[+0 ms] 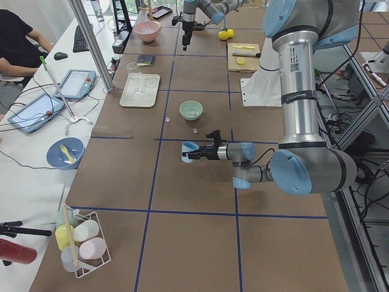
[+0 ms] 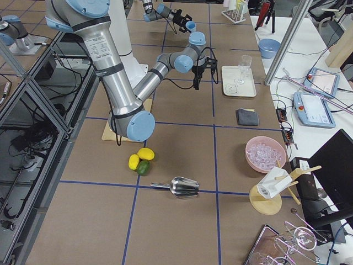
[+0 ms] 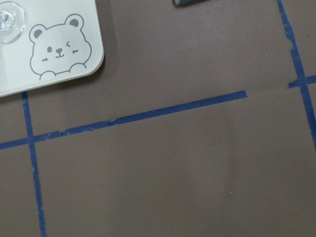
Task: Pour ice into bowl
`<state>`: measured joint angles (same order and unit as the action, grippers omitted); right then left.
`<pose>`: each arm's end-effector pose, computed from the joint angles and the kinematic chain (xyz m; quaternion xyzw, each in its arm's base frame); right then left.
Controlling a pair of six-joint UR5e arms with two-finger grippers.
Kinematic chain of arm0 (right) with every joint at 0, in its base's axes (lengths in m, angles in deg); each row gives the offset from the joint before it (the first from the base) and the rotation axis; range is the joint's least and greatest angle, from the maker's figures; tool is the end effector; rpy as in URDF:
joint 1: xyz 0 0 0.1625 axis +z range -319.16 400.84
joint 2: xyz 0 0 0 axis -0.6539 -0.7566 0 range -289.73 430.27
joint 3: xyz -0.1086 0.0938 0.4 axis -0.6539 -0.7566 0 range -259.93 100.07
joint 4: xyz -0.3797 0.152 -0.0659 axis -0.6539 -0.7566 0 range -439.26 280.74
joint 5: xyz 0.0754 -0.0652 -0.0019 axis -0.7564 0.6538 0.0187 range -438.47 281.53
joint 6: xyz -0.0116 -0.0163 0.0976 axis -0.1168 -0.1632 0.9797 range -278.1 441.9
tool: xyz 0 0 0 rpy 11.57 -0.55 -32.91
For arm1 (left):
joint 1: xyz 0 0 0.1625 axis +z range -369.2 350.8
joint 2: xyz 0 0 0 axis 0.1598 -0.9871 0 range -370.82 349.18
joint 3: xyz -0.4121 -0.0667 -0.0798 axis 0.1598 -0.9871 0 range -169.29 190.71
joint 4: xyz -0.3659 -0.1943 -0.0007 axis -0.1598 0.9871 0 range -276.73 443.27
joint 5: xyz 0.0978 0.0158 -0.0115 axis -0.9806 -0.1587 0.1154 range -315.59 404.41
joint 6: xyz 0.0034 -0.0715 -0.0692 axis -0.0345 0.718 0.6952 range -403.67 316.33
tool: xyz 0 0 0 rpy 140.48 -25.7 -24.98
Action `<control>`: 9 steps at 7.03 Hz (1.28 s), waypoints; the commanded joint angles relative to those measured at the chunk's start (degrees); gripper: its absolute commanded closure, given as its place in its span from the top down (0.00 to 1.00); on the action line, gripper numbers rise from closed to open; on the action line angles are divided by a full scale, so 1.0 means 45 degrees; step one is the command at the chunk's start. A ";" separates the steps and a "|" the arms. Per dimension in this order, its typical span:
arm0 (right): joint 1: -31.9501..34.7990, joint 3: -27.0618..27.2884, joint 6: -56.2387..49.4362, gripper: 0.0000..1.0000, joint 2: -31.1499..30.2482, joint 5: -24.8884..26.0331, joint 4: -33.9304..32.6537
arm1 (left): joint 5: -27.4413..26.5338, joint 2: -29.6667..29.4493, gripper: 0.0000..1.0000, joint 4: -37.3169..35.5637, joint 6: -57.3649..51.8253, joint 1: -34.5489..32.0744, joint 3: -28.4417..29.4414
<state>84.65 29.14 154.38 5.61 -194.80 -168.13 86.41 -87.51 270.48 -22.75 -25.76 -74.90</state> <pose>-0.3681 -0.4767 0.2634 0.0117 -0.4313 0.1184 0.8943 0.2855 -0.3012 0.6094 0.6265 0.2160 0.0774 0.7449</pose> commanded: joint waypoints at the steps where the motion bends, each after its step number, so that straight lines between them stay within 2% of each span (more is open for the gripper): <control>1: 0.0204 0.0019 -0.0478 1.00 -0.0026 -0.0047 -0.0114 | -0.0016 0.0031 0.00 0.0002 0.3522 -0.0011 0.0002; 5: 0.0245 0.0000 -0.0833 1.00 -0.0007 -0.0028 -0.0193 | -0.0133 0.0051 0.00 -0.0213 0.5974 -0.0011 0.1150; 7: -0.0181 -0.0019 -0.0620 1.00 0.0051 0.0108 -0.0154 | -0.0114 0.0012 0.00 -0.0253 0.7513 0.0008 0.1252; 8: -0.0494 -0.0542 -0.0231 1.00 0.0845 0.0167 -0.0154 | -0.0114 0.0031 0.00 -0.0272 0.7558 0.0008 0.1271; 9: -0.1329 -0.1069 0.0778 1.00 0.1549 0.0748 -0.0018 | -0.0075 0.0031 0.00 -0.0291 0.7558 0.0008 0.1271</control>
<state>82.18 26.88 153.77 9.02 -193.59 -168.70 85.93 -87.38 269.26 10.76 -25.73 -69.24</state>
